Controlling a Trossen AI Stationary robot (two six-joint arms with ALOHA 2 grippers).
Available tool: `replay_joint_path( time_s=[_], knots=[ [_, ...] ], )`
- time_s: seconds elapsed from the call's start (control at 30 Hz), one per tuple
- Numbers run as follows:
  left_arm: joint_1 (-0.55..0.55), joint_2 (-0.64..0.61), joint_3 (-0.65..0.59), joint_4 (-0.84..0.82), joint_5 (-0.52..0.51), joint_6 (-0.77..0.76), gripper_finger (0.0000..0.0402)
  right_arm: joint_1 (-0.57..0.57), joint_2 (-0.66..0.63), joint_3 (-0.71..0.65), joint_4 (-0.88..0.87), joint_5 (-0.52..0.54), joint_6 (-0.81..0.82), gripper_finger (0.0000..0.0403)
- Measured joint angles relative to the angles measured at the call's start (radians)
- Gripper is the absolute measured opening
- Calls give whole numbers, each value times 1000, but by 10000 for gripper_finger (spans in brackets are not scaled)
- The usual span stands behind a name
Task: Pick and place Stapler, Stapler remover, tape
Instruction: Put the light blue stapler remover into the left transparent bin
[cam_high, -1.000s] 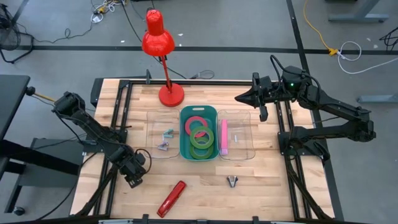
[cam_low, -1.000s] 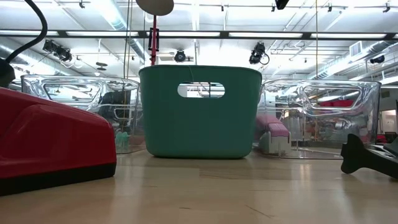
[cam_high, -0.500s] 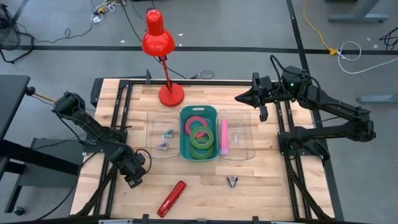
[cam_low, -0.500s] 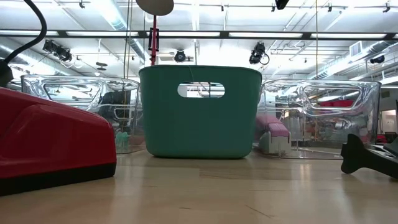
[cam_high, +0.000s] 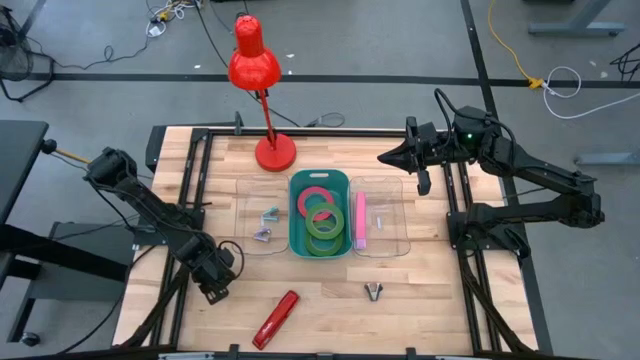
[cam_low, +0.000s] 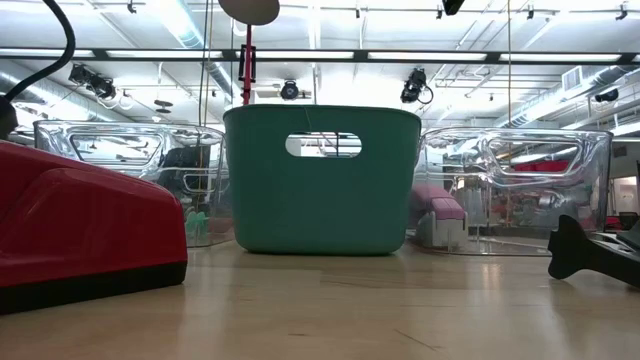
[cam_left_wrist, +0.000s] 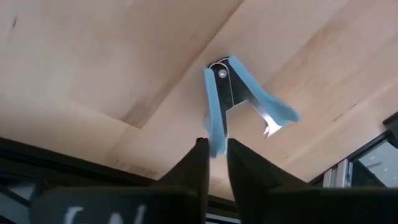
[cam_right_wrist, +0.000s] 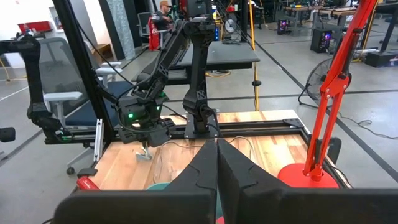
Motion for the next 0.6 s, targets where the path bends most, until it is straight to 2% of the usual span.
replay_joint_path(
  time_s=[0.2, 0.6],
  knots=[
    [0, 0, 0, 0, 7, -4, 7, 0, 0, 0, 0, 0, 0, 4],
    [0, 0, 2, 2, -7, 1, 2, 0, 0, 0, 0, 0, 1, 4]
  ],
)
